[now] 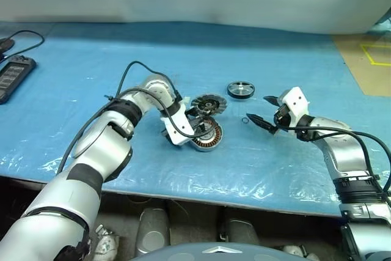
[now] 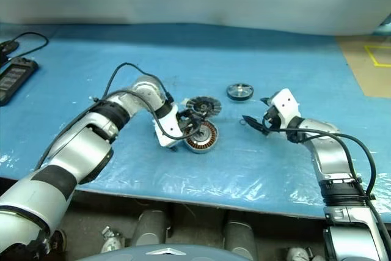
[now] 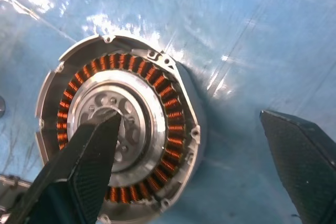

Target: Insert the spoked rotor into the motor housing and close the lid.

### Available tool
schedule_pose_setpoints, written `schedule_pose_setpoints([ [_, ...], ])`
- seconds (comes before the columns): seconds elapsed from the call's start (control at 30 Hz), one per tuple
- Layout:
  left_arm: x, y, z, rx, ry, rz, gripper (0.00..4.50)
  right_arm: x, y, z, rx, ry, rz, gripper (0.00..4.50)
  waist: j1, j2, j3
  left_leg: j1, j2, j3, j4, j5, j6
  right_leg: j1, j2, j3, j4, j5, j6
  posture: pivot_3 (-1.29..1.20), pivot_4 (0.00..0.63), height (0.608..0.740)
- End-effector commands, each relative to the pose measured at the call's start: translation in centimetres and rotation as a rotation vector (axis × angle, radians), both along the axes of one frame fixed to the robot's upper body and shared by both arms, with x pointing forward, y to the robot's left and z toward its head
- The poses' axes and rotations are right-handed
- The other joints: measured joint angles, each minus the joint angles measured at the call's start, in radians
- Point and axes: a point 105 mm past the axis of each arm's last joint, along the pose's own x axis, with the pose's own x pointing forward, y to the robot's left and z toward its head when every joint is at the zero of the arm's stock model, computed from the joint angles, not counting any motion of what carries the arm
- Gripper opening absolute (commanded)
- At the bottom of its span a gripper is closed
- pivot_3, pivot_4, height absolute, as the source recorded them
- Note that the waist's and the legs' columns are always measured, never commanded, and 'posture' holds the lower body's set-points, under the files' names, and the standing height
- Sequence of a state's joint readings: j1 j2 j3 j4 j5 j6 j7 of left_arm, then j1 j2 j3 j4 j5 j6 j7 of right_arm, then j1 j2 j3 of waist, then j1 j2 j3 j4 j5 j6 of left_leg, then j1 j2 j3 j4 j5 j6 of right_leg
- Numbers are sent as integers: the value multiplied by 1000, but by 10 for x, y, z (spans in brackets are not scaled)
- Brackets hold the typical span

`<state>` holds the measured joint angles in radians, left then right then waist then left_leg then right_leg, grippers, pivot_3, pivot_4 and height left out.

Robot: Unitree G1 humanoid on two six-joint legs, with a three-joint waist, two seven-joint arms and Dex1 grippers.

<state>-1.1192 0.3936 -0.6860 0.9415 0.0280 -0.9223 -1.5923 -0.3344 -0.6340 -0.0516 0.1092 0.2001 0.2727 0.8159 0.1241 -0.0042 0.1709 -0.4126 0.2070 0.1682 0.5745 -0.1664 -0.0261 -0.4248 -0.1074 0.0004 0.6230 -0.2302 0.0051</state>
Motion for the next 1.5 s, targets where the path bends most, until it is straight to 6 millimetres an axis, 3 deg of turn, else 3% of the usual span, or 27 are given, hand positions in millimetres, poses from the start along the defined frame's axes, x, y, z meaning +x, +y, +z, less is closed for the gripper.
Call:
schedule_pose_setpoints([
  [0.03,-12,3,27,-73,120,55,4458,1,5,6,13,-23,22,4500,0,0,0,0,0,0,0,0,0,-1,0,0,0,0,0,0,150,740],
  [0.2,-22,14,60,-153,364,232,4458,2,9,1,18,-11,31,4500,1,1,1,0,0,3,-1,0,-1,-1,0,1,-1,-1,-1,0,150,740],
  [0.4,-24,32,62,-210,519,383,4458,2,11,-3,20,1,39,4500,-9,1,1,3,0,6,-3,0,-2,-1,0,1,-1,-1,-1,0,150,740],
  [0.53,-30,48,55,-241,592,467,4458,1,13,-8,24,19,45,4500,-25,1,1,2,0,6,-4,1,-2,-1,0,1,-2,-1,-1,0,150,740],
  [0.8,-23,76,48,-409,674,674,4458,-3,26,-21,53,48,61,4500,-31,2,1,4,0,6,-3,1,-2,0,0,1,-1,-1,-1,0,150,740],
  [1.1,-14,85,20,-551,719,823,4458,8,26,-43,44,95,16,4500,-30,2,1,4,0,6,-2,1,-2,0,0,1,-1,-1,-1,0,150,740],
  [1.33,-7,83,9,-649,729,866,4458,1,23,-53,72,152,28,4500,-30,1,0,7,0,6,-1,1,-1,3,0,1,-1,-1,-1,0,150,740],
  [1.43,-9,79,4,-669,744,858,4500,-2,22,-55,82,171,28,3903,-29,1,0,8,0,6,-1,0,-1,4,0,1,-1,-1,-1,0,150,740],
  [1.5,-10,78,2,-674,740,851,4500,-4,20,-57,77,181,23,3228,-29,1,0,7,0,6,-1,0,-1,4,0,1,-1,-1,-1,0,150,740],
])
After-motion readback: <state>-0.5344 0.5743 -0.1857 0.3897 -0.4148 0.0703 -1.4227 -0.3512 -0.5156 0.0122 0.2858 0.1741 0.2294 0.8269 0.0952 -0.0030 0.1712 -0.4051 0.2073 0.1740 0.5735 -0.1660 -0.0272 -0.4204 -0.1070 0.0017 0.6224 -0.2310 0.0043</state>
